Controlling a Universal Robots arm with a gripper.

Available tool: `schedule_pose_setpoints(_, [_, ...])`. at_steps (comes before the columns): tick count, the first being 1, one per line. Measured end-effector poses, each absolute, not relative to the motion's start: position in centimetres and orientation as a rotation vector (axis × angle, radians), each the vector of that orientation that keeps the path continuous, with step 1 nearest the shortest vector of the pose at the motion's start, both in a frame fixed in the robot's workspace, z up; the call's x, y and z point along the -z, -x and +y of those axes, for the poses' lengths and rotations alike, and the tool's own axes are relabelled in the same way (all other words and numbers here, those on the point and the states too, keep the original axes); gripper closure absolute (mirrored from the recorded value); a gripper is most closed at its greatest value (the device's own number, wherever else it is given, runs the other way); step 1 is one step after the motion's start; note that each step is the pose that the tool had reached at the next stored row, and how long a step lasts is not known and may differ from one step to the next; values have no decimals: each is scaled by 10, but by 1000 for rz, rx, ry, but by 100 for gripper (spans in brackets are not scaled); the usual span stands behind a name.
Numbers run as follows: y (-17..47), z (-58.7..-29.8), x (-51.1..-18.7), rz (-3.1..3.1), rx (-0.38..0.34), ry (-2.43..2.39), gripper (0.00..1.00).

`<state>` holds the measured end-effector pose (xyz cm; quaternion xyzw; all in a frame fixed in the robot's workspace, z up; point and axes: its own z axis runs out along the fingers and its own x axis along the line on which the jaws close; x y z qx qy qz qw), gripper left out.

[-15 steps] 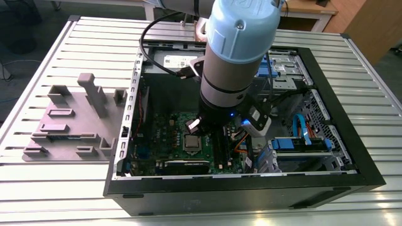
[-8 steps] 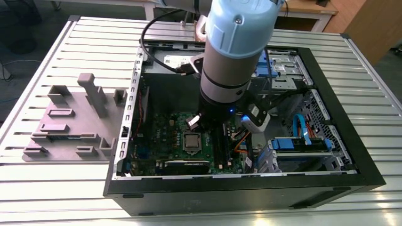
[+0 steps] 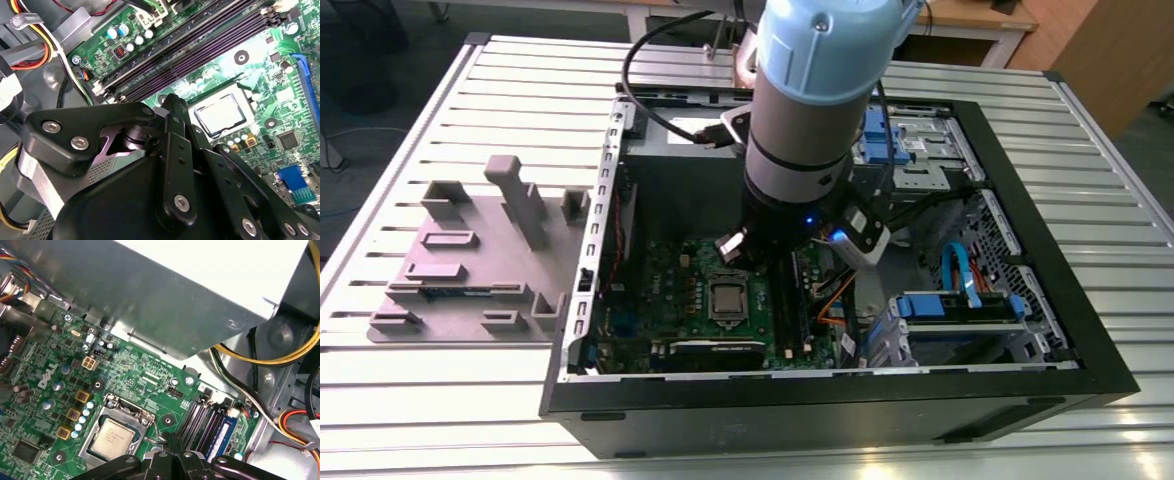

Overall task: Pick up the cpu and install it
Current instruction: 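Close the cpu cover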

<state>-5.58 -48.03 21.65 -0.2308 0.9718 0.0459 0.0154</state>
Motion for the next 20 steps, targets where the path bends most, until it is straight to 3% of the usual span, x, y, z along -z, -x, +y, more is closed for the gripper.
schedule_pose_setpoints(20, [56,-467,-216,3025,-137,718,89])
